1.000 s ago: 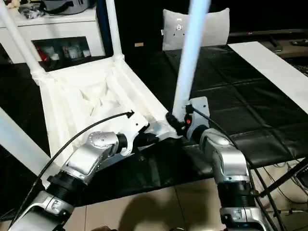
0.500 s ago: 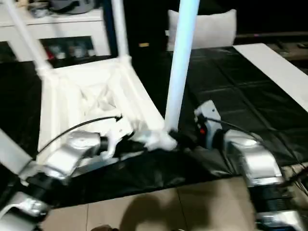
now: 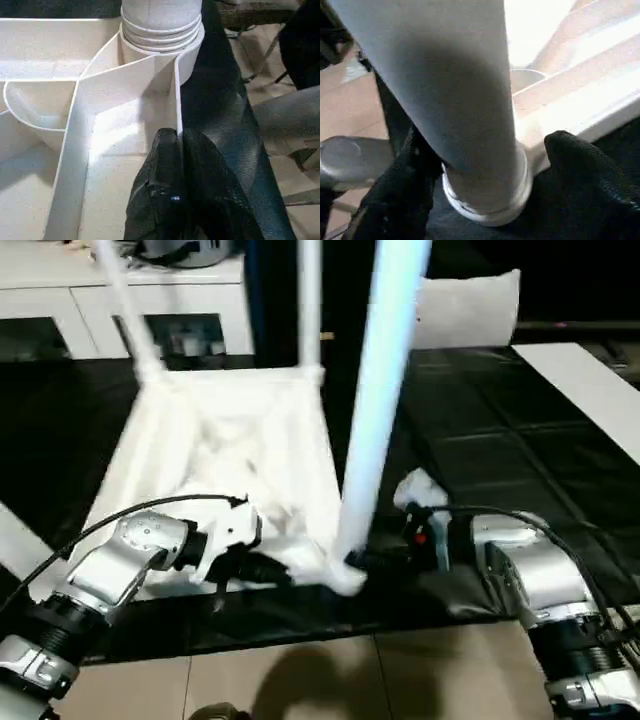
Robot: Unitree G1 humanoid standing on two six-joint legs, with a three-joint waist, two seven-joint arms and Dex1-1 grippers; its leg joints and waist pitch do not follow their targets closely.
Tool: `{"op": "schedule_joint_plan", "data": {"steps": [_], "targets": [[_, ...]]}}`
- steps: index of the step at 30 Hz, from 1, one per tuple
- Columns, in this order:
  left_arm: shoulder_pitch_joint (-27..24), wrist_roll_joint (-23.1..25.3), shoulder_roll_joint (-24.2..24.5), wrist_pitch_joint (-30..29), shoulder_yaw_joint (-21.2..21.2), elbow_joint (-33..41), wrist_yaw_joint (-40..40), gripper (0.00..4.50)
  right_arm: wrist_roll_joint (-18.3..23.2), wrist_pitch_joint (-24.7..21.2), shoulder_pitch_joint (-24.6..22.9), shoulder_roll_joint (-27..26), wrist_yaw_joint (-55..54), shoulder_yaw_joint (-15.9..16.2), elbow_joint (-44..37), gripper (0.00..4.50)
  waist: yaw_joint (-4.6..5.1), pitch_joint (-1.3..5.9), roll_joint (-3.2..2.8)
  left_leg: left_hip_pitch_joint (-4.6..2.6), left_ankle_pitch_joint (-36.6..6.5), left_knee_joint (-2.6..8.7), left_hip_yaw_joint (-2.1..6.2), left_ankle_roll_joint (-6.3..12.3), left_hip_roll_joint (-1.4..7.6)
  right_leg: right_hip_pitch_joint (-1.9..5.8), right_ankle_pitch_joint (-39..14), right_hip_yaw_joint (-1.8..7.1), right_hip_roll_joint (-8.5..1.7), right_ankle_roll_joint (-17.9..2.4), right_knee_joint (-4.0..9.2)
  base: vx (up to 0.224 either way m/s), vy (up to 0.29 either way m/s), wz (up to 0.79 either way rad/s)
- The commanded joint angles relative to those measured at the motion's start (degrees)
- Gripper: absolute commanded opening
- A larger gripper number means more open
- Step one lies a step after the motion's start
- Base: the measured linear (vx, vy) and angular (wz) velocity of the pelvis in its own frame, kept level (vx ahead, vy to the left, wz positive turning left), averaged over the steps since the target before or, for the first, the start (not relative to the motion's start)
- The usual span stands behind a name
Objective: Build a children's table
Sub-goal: Rotate leg to tighten
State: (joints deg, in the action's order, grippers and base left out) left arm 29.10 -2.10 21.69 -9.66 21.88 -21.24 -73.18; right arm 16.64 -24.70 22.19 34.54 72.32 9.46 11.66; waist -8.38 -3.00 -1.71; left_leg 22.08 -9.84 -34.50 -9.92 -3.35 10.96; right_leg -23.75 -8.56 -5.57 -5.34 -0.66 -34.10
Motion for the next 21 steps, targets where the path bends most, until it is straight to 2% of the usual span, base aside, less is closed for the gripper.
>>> {"op": "schedule_joint_plan", "data": {"steps": [1,2,3,5,9,10,15,18,21], "targets": [[2.1,-1.3,-0.4,2.0,1.1,1.6,-2.7,0.0,0.7,-0.2,0.4,1.0,1.5,0.2,-1.1,3.17,0.37,4.15,1.19,-1.01,-12.7,3.95,0.38,3.17,2.31,3.06,-21.4,2.71,-3.53,-9.0,4.36,0.0,0.0,0.0],[2.2,-1.3,-0.4,2.1,1.1,1.5,-2.8,0.0,0.7,-0.2,0.5,1.0,1.6,0.3,-1.0,3.17,0.44,4.14,1.41,-0.97,-12.6,3.95,0.35,3.16,2.29,3.09,-21.6,2.69,-3.51,-8.8,4.35,0.0,0.0,0.0],[2.2,-1.3,-0.5,2.2,1.0,1.4,-2.9,0.0,0.9,-0.3,0.5,1.1,1.8,0.4,-1.0,3.17,0.4,4.14,1.32,-0.99,-12.6,3.96,0.39,3.15,2.28,3.08,-22.0,2.69,-3.55,-8.6,4.39,0.0,0.0,0.0],[2.2,-1.3,-0.5,2.3,1.0,1.3,-2.9,0.0,1.1,-0.3,0.4,1.1,2.1,0.5,-1.0,2.85,0.41,4.15,1.35,-0.98,-12.3,3.94,0.4,3.14,2.26,3.05,-22.1,2.68,-3.51,-8.5,4.41,0.0,0.0,0.0],[2.2,-1.3,-0.5,2.4,0.8,1.2,-3.0,0.0,1.6,-0.6,0.4,0.9,2.8,0.5,-0.9,2.67,0.35,4.19,1.35,-0.96,-12.1,3.88,0.36,3.27,2.24,3.05,-22.2,2.65,-3.48,-8.3,4.44,0.0,0.0,0.0],[2.2,-1.4,-0.5,2.4,0.7,1.2,-3.0,0.0,1.8,-0.8,0.4,0.7,3.0,0.4,-0.9,2.4,0.36,4.17,1.37,-0.98,-12.0,3.91,0.38,3.26,2.26,3.02,-22.1,2.66,-3.45,-8.4,4.41,0.0,0.0,0.0],[1.6,-2.2,-0.7,1.6,0.0,1.7,-2.2,0.0,3.6,-2.2,-0.6,-0.4,3.3,-0.3,-2.1,2.08,0.26,4.24,1.24,-0.97,-11.9,3.9,0.42,3.26,2.29,3.05,-21.6,2.62,-3.46,-8.6,4.33,0.0,0.0,0.0],[1.3,-2.6,-1.4,0.3,-0.6,2.2,-0.7,0.0,4.8,-3.2,-1.6,-1.0,2.9,-0.6,-3.5,2.04,0.25,4.15,1.05,-1.01,-12.3,3.95,0.38,3.01,2.28,3.0,-21.8,2.68,-3.41,-8.5,4.5,0.0,0.0,0.0],[1.4,-3.4,-4.8,-4.8,-2.8,3.4,5.5,0.0,4.9,-4.5,-2.9,-3.6,-3.2,-2.4,-5.0,2.0,0.25,4.09,0.83,-1.17,-13.5,4.01,0.53,2.3,2.18,2.97,-23.7,2.48,-3.48,-8.3,4.69,0.0,0.0,0.0]]}}
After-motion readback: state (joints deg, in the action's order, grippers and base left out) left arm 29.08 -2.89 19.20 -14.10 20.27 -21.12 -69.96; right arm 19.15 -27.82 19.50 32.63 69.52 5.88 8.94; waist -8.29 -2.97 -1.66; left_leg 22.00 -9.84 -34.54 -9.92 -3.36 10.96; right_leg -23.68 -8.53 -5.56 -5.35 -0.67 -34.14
